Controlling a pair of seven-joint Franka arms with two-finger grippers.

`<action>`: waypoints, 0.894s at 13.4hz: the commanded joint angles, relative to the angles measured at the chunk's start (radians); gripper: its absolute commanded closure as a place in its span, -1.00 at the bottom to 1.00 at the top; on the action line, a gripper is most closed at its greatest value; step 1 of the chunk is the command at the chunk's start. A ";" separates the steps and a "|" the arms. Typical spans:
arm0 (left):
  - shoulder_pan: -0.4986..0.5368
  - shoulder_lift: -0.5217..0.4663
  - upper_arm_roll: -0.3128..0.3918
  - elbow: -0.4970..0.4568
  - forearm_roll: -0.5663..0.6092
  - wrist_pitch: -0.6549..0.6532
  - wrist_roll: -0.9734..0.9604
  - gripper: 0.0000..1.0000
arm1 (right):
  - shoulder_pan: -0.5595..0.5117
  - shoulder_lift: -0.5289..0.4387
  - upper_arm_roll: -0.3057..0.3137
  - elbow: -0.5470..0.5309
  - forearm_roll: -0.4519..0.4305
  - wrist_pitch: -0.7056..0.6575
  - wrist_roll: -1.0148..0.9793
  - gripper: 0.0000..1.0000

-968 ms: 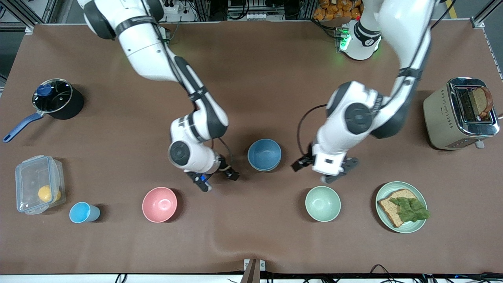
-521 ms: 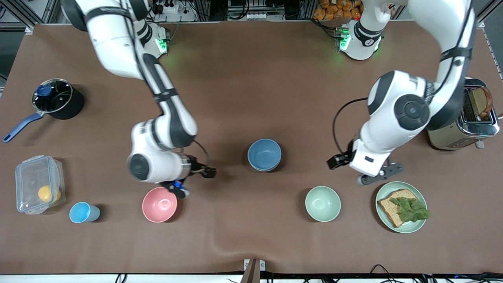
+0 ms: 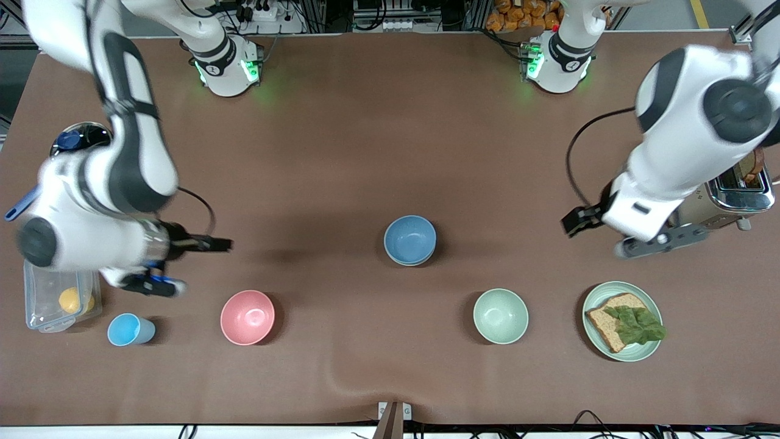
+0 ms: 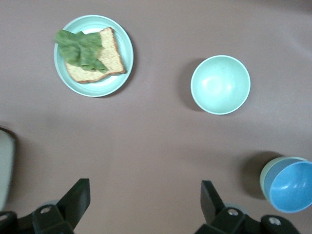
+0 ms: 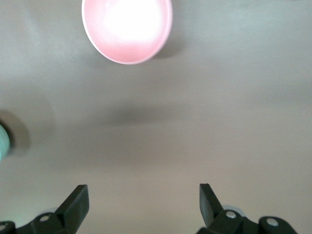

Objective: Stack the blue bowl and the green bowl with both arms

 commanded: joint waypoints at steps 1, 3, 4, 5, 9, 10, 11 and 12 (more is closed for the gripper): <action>0.029 -0.103 -0.009 -0.037 -0.009 -0.059 0.076 -1.00 | -0.079 -0.228 0.017 -0.156 -0.107 -0.045 -0.149 -1.00; 0.029 -0.149 0.029 -0.040 -0.028 -0.087 0.209 -1.00 | -0.089 -0.334 0.022 -0.159 -0.204 -0.114 -0.157 -1.00; 0.023 -0.180 0.058 -0.064 -0.047 -0.093 0.244 -1.00 | -0.115 -0.375 0.040 -0.160 -0.214 -0.134 -0.157 -1.00; 0.026 -0.188 0.066 -0.064 -0.047 -0.095 0.249 -1.00 | -0.168 -0.396 0.101 -0.159 -0.220 -0.156 -0.157 -1.00; 0.037 -0.219 0.069 -0.057 -0.085 -0.177 0.251 -1.00 | -0.274 -0.408 0.206 -0.159 -0.231 -0.157 -0.142 -1.00; 0.037 -0.223 0.070 -0.058 -0.101 -0.188 0.249 -1.00 | -0.271 -0.408 0.197 -0.157 -0.231 -0.153 -0.143 -1.00; 0.035 -0.226 0.071 -0.058 -0.101 -0.211 0.249 -1.00 | -0.271 -0.408 0.197 -0.153 -0.231 -0.147 -0.143 -1.00; 0.031 -0.226 0.069 -0.057 -0.101 -0.242 0.249 -1.00 | -0.267 -0.408 0.197 -0.148 -0.231 -0.147 -0.143 -1.00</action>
